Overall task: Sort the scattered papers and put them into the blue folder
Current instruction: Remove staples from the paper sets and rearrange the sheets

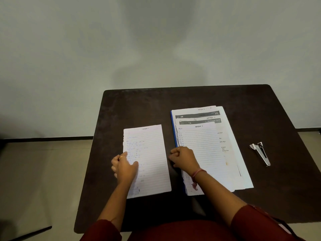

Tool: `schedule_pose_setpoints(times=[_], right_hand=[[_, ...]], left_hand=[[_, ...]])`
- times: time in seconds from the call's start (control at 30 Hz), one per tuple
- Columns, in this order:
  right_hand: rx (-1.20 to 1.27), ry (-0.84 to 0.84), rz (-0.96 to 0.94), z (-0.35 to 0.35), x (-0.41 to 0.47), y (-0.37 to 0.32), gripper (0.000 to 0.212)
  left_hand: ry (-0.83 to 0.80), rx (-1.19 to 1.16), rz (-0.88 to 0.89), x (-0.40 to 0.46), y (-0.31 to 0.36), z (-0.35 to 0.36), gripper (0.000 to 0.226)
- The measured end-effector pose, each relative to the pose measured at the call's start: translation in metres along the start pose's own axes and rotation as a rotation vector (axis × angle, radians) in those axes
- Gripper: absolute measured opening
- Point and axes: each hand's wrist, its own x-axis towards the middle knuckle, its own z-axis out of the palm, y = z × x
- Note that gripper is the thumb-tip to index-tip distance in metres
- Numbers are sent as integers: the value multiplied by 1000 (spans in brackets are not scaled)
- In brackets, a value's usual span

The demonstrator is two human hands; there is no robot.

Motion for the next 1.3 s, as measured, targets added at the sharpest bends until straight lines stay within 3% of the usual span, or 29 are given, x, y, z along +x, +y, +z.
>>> schedule_pose_setpoints(times=[0.17,0.43,0.57,0.67,0.8,0.87,1.0,1.13,1.3], right_hand=[[80,194,51,-49,-4,28,25],[134,385,238,-110,-13,84,41],[158,337,287,-119,-14,90,26],[164,292,281,-122,-9,91,17],[256,229,258,-122,-3,90,45],[282,180,291,-122,-2,86,48],[425,122,303,-121,3,87,22],[390,134,254,-121,3,81,32],[435,57,128,-124,9,95,13]], left_hand=[[18,-84,113,-12,17,13,45],[-318,-118,341,-66,61,64,32],[-408,-89,305,-81,79,88,30],[-374,-59,279,-89,87,97,23],[-318,-74,228,-85,85,109,25],[-312,-57,205,-81,81,116,30],[-267,-24,170,-81,81,122,32],[-263,-87,139,-91,89,115,24],[-270,-196,23,-92,85,112,29]])
